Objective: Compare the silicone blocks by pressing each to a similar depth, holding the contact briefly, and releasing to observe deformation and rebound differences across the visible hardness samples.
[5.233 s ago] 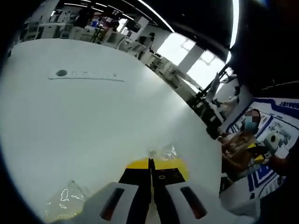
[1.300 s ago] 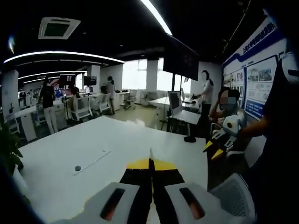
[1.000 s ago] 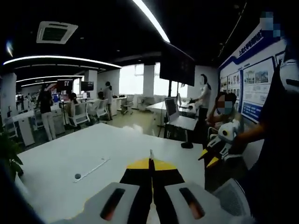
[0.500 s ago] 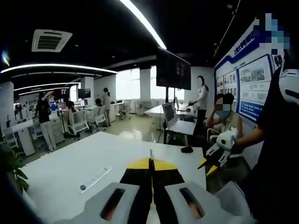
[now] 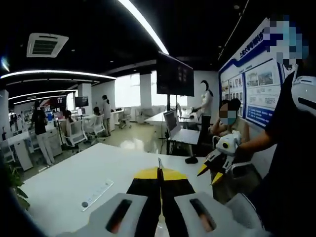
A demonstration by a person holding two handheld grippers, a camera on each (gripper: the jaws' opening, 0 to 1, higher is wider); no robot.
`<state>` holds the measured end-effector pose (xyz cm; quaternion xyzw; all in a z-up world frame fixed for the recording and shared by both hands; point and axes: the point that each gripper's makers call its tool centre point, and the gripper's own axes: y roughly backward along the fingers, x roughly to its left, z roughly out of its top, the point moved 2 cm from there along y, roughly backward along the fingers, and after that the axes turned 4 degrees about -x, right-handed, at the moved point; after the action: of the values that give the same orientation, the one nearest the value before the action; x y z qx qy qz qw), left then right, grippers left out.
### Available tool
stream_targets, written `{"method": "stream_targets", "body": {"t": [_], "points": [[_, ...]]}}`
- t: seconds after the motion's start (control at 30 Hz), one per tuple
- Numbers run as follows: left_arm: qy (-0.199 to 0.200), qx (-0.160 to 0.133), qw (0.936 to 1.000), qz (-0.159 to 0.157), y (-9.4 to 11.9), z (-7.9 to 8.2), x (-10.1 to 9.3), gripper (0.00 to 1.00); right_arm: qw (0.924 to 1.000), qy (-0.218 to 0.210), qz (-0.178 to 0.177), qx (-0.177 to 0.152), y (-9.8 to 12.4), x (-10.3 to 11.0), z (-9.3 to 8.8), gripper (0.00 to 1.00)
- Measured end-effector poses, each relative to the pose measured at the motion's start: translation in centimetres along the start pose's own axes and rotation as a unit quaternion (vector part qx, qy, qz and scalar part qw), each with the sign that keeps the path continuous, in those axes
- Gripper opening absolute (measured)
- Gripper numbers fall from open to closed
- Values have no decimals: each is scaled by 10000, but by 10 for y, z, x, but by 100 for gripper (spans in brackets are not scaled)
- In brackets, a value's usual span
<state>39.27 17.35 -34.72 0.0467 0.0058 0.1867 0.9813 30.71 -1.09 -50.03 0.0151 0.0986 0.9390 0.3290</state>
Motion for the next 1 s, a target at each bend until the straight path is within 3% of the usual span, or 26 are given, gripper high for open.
{"method": "stream_targets", "body": {"t": [0.13,0.3,0.63,0.77,0.87,1.0], "points": [[29,14,10000,25,1,-1,2,0,9989,-6,285,-381,-19,-7,31,36],[13,77,10000,-60,-2,-3,-4,0,9961,-2,768,-434,-45,-10,55,34],[31,134,9998,-159,-2,-9,-10,0,9884,55,1508,-182,-87,-8,73,35],[20,144,9997,-191,-2,-10,-12,0,9818,-450,1818,-310,-99,-6,75,38],[14,128,9996,-261,-7,-8,-27,0,9718,-824,2095,-705,-106,-2,82,38],[70,107,9993,-340,-11,-8,-37,0,9631,-1058,2342,-803,-115,5,85,35]]}}
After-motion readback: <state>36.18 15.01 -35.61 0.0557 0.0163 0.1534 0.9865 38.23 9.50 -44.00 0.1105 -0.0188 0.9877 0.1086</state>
